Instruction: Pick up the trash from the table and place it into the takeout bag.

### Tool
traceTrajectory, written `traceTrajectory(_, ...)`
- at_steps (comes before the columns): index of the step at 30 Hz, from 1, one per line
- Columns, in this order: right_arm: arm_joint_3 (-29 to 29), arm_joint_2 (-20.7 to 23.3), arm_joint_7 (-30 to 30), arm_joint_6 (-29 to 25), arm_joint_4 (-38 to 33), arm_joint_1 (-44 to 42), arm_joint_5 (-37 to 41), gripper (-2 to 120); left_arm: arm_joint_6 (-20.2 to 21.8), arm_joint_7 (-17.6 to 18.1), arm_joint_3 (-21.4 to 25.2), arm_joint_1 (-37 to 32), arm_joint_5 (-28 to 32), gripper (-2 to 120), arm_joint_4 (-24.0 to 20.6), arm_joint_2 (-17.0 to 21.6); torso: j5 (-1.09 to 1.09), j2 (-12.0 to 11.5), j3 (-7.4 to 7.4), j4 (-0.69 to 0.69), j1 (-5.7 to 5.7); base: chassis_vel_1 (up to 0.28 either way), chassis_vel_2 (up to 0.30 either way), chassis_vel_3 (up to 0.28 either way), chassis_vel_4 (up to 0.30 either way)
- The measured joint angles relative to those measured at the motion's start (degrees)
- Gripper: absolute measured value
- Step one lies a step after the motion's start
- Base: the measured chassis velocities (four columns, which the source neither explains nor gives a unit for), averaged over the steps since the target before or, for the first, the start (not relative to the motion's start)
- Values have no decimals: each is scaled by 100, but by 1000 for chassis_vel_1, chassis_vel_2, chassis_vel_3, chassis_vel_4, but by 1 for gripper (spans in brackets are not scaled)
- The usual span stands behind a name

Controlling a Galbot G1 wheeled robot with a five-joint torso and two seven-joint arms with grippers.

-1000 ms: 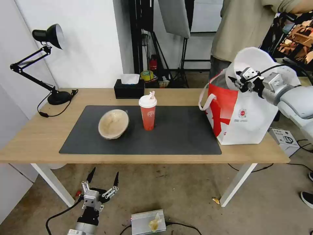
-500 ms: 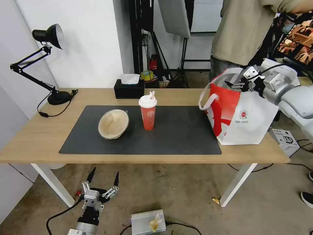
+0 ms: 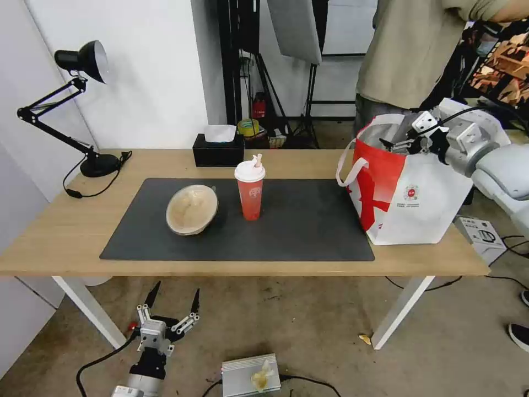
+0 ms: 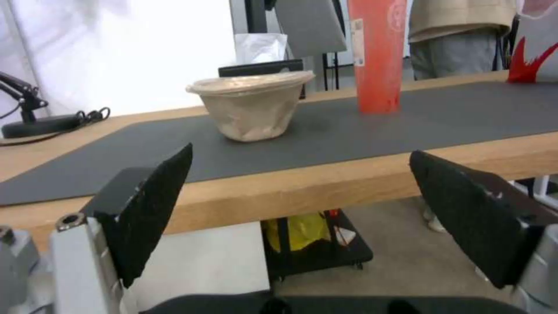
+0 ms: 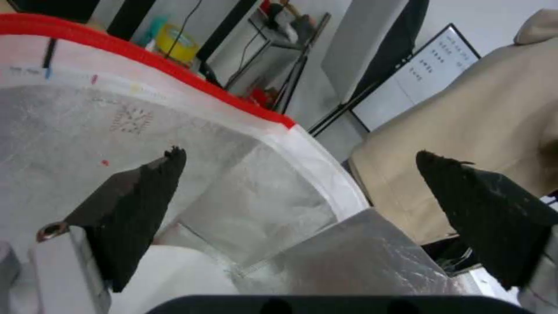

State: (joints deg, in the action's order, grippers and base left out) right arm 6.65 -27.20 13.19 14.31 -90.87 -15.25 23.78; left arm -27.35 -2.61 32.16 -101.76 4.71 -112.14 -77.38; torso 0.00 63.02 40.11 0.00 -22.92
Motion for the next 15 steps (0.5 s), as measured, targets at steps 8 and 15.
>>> traceTrajectory(8,-20,218,-196,44,-284,-22,369,100,177,28,41,-75,91,100,-230,78,0,0,0,0,0,0,0,0,0)
traceTrajectory(15,-33,389,-629,105,-691,-82,852,100,411,340,65,-109,112,100,-607,185,0,0,0,0,0,0,0,0,0)
